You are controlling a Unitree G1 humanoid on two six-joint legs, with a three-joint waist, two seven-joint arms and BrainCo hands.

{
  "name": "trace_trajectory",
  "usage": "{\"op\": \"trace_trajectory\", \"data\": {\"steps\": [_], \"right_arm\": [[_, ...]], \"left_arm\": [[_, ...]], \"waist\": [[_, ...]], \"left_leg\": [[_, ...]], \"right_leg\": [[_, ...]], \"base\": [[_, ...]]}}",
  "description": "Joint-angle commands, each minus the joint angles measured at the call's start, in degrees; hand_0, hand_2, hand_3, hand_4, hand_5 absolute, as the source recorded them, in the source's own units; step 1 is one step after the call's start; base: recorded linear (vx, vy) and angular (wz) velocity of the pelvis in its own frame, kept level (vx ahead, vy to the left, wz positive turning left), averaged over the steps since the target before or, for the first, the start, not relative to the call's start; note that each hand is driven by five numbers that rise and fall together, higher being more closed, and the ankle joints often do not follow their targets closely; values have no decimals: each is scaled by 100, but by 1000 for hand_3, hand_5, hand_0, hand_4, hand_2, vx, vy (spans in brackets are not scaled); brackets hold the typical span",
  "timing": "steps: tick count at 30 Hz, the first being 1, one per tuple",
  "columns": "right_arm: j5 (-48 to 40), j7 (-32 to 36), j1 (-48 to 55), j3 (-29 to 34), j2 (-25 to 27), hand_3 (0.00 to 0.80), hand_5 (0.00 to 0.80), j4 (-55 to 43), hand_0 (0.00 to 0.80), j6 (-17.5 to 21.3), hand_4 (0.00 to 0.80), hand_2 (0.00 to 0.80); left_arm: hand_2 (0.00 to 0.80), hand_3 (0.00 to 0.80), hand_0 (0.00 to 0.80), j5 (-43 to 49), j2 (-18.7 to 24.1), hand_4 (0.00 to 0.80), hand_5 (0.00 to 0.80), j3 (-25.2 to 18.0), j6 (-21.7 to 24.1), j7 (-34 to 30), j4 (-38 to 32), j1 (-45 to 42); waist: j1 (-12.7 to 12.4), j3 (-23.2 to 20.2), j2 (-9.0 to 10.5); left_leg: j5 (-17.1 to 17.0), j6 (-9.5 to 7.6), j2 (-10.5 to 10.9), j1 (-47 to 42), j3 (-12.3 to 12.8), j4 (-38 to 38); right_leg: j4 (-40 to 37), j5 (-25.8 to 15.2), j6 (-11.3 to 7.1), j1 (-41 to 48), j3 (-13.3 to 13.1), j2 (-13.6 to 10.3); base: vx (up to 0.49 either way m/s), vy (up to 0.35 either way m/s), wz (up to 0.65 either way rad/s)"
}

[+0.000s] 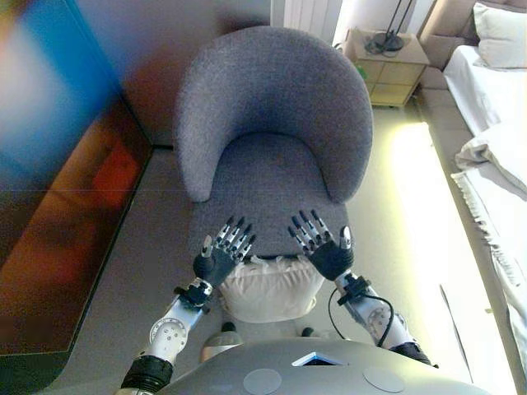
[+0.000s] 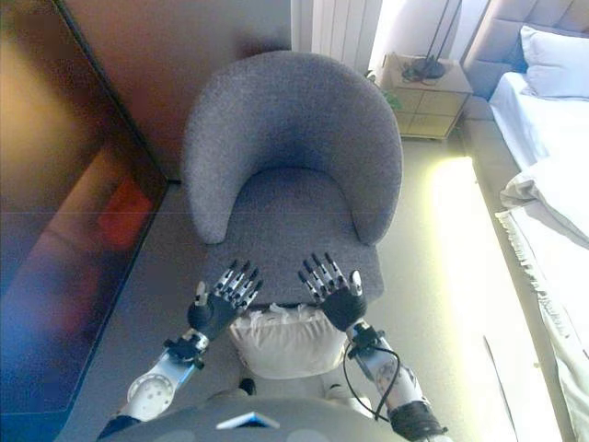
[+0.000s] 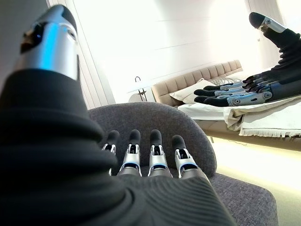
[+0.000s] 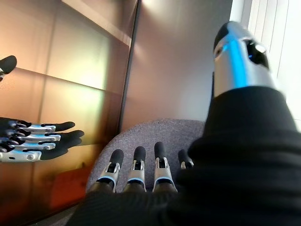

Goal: Pick up the cushion and take it to the sofa

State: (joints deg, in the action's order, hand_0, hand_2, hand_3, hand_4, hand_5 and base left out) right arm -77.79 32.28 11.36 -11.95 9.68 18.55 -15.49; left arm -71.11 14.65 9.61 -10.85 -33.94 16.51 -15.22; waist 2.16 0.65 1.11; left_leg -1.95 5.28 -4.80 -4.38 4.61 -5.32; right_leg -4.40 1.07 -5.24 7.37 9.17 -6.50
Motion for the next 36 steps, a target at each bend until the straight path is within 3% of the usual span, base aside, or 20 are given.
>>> {"op": "trace_trajectory", "data": {"steps": [1, 13, 15, 17, 19, 21, 27, 31, 36], "right_arm": [[-244, 236, -244, 4, -59, 0, 0, -393, 0, 12, 0, 0], [-30, 197, -272, -86, 23, 0, 0, -386, 0, 187, 0, 0], [802, -363, -250, -117, 98, 0, 0, -349, 0, 723, 0, 0], [2088, -1488, -359, -226, 361, 0, 0, -255, 0, 1494, 0, 0], [2992, -2137, -335, -245, 585, 0, 0, -386, 0, 1817, 0, 0], [3393, -2417, -258, -212, 748, 0, 0, -450, 0, 1954, 0, 0], [4623, -3078, -433, -252, 949, 0, 0, -91, 0, 2173, 0, 0], [4759, -3248, -664, -258, 979, 0, 0, 247, 0, 2167, 0, 0], [4936, -3463, -857, -188, 901, 0, 0, 763, 0, 2324, 0, 0]], "left_arm": [[0, 0, 0, -253, 28, 0, 0, -80, 47, -138, -318, 215], [0, 0, 0, 72, 144, 0, 0, 10, 121, -71, -414, 270], [0, 0, 0, 875, 241, 0, 0, -1, 770, 496, -389, 278], [0, 0, 0, 2288, 479, 0, 0, 58, 1499, 1872, -316, 373], [0, 0, 0, 3002, 694, 0, 0, -99, 1600, 2671, -358, 463], [0, 0, 0, 3275, 757, 0, 0, -221, 1556, 2847, -411, 430], [0, 0, 0, 4033, 761, 0, 0, -150, 2028, 3660, 11, 468], [0, 0, 0, 4250, 783, 0, 0, -72, 2262, 3873, 254, 674], [0, 0, 0, 4357, 766, 0, 0, -29, 2300, 3767, 656, 829]], "waist": [[-136, -49, -9], [-165, -33, -35], [-171, -31, -33], [-177, 22, -32], [-162, 83, -21], [-164, 118, -1], [-190, 370, 48], [-204, 688, 98], [-334, 953, 49]], "left_leg": [[221, 4, -313, -61, 438, 79], [185, 23, -321, -41, 405, 71], [186, 29, -314, -35, 378, 68], [157, 25, -295, -16, 327, 80], [139, 15, -286, 28, 304, 104], [143, 4, -277, 75, 301, 137], [240, 5, -304, 376, 281, 641], [421, 98, -344, 882, 241, 1549], [470, 28, -336, 1199, 185, 1744]], "right_leg": [[-56, -410, -511, -340, 16, -466], [-60, -406, -497, -329, 49, -451], [-60, -406, -498, -322, 60, -450], [-41, -421, -492, -331, 46, -457], [-16, -418, -481, -369, 24, -463], [-10, -416, -471, -399, 8, -473], [216, -398, -471, -543, -58, -578], [639, -280, -441, -713, -169, -653], [1250, -151, -554, -994, 19, -967]], "base": [[0, 0, 0], [3, -1, 0], [47, -14, 0], [40, -4, 0], [0, 0, 0], [0, 0, 0], [14, 4, 0], [-52, 54, 11], [-34, 103, 32]]}}
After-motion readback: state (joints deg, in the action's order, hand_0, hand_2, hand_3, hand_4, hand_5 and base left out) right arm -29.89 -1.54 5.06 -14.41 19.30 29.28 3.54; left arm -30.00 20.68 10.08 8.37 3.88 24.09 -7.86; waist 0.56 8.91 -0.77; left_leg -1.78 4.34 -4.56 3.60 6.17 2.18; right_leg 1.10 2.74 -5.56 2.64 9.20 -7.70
